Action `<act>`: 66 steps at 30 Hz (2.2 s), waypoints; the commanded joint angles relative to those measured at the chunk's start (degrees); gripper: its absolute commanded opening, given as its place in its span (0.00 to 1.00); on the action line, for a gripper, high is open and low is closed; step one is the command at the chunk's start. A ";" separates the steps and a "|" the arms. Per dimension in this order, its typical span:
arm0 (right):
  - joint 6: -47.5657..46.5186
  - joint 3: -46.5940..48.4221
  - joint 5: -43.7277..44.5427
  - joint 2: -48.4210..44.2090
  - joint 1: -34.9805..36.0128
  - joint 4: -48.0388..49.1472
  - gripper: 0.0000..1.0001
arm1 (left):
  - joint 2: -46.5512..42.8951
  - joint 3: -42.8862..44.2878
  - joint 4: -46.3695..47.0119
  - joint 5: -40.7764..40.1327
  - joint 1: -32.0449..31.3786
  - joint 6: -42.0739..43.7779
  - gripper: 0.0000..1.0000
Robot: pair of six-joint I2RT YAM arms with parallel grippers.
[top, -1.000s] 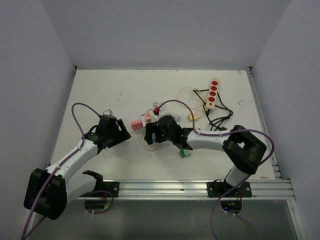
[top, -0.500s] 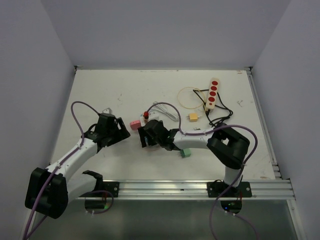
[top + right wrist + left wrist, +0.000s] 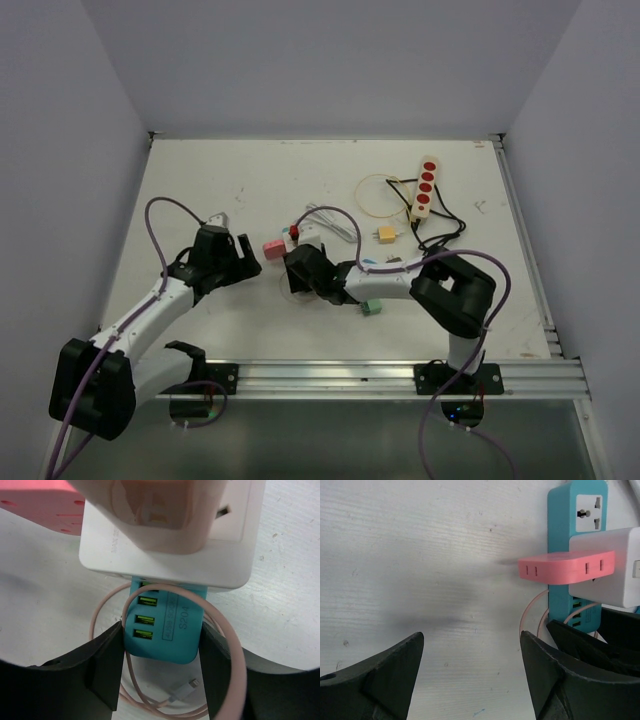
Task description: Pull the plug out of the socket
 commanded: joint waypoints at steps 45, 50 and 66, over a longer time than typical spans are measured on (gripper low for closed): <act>-16.78 -10.26 -35.18 -22.86 -14.45 -7.43 0.00 | 9.33 7.01 19.43 9.98 -17.44 25.69 0.16; -15.90 -10.26 -32.63 -22.34 -15.33 -8.30 0.00 | 7.83 7.19 18.29 9.71 -17.44 25.43 0.00; -14.50 -10.17 -20.93 -18.03 -19.20 -14.11 0.00 | 3.35 5.70 12.93 11.74 -17.44 27.27 0.00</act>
